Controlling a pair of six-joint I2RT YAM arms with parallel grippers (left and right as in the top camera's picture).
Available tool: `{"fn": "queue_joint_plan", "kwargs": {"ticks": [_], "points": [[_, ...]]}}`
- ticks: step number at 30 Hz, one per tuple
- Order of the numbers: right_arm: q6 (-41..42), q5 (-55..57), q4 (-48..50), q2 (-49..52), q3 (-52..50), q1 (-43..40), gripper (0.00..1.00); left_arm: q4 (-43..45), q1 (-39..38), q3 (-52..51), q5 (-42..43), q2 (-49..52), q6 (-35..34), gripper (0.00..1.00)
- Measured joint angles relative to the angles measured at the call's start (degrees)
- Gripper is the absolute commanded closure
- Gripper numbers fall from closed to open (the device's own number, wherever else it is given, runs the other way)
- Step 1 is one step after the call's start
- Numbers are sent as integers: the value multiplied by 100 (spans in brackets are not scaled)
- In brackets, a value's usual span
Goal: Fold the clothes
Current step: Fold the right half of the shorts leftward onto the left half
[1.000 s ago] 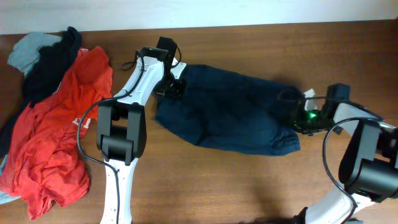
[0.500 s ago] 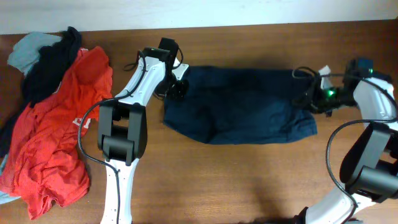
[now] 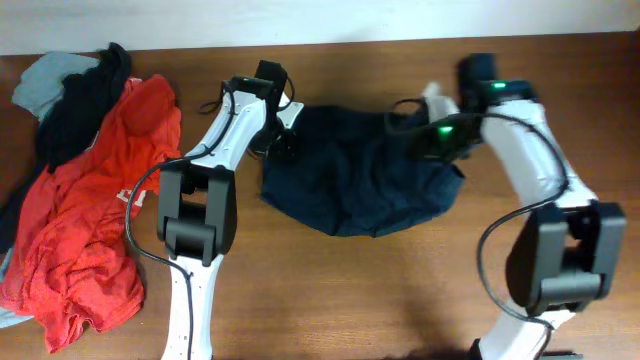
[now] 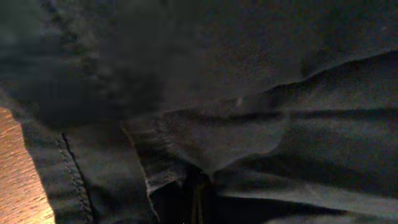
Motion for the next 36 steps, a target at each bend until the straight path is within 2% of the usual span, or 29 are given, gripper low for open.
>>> {"fn": "queue_joint_plan", "kwargs": {"ticks": [5, 18, 31, 36], "points": [[372, 393, 431, 0, 0, 728, 96, 33, -26, 0, 2, 0, 0, 100], [1102, 546, 1591, 0, 0, 1851, 96, 46, -48, 0, 2, 22, -2, 100], [1399, 437, 1928, 503, 0, 2072, 96, 42, -48, 0, 4, 24, -2, 99], [1405, 393, 1950, 503, 0, 2079, 96, -343, -17, 181, 52, 98, 0, 99]]}}
